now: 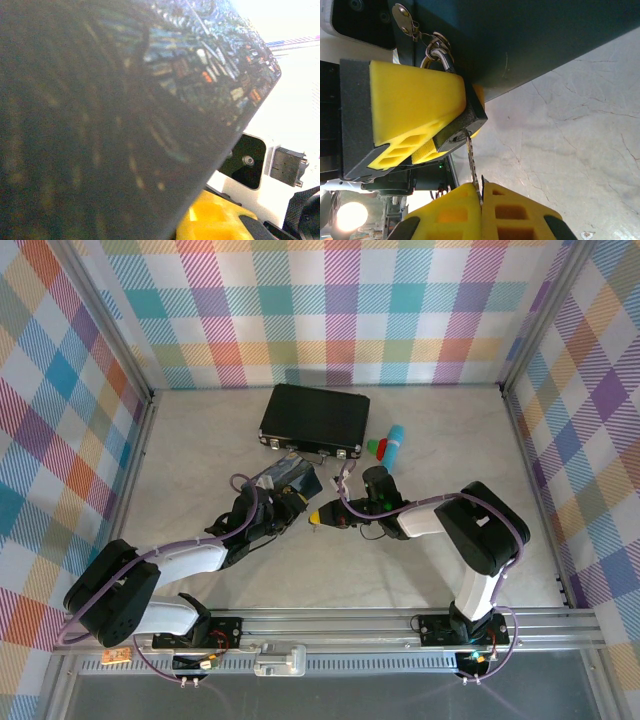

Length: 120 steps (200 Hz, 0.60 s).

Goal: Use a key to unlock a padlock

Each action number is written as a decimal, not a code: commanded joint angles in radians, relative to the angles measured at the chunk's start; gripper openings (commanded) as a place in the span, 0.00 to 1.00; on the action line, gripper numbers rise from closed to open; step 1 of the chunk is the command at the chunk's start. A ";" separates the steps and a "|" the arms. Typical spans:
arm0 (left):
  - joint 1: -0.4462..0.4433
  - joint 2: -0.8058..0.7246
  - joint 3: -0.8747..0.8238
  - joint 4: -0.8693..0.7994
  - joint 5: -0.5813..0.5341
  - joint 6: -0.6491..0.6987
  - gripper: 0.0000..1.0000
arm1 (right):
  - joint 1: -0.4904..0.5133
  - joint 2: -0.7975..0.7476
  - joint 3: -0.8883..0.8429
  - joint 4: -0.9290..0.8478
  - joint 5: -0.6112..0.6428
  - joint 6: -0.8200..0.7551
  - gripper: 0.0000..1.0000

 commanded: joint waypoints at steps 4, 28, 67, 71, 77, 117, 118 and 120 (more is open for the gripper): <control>0.010 -0.018 -0.006 0.054 0.007 0.031 0.00 | 0.000 -0.016 -0.008 0.045 -0.008 0.008 0.00; 0.011 -0.019 -0.005 0.055 0.013 0.033 0.00 | 0.000 -0.021 -0.010 0.046 -0.005 0.008 0.00; 0.010 -0.020 -0.004 0.042 0.012 0.041 0.00 | 0.000 -0.021 -0.002 0.057 -0.010 0.013 0.00; 0.010 -0.020 -0.005 0.040 0.010 0.043 0.00 | 0.000 -0.021 -0.004 0.057 -0.010 0.013 0.00; 0.011 -0.021 -0.006 0.037 0.006 0.043 0.00 | 0.000 -0.026 -0.005 0.055 -0.011 0.013 0.00; 0.010 -0.016 -0.006 0.037 0.005 0.045 0.00 | 0.000 -0.041 -0.020 0.054 -0.005 0.015 0.00; 0.010 -0.015 -0.005 0.036 0.005 0.046 0.00 | 0.000 -0.041 -0.020 0.055 -0.005 0.014 0.00; 0.010 -0.014 -0.005 0.037 0.006 0.046 0.00 | 0.000 -0.042 -0.020 0.056 -0.005 0.015 0.00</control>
